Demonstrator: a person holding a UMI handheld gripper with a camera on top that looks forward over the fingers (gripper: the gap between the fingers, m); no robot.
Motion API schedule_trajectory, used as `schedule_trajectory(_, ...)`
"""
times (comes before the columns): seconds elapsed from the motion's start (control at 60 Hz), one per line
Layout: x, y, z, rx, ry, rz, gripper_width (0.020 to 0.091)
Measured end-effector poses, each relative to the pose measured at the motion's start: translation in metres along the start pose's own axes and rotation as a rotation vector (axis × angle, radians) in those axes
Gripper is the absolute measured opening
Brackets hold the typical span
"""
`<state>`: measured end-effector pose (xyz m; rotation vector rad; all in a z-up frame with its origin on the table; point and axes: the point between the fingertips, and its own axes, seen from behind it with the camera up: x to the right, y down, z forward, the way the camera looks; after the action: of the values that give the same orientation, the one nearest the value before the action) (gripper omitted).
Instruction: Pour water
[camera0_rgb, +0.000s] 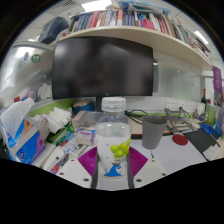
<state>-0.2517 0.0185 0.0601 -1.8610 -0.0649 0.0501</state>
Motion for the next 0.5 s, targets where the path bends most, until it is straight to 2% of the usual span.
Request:
schedule_trajectory(0.067, -0.002, -0.006, -0.004, -0.024, -0.013, 0.041, 0.0396)
schedule_trajectory(0.217, -0.011, -0.044, -0.002, -0.007, -0.063, 0.224, 0.0395)
schedule_trajectory(0.35, -0.012, -0.066, 0.015, -0.046, -0.056, 0.475, 0.0396)
schedule_trajectory(0.5, 0.0, -0.096, 0.034, -0.017, -0.055, 0.87, 0.0395)
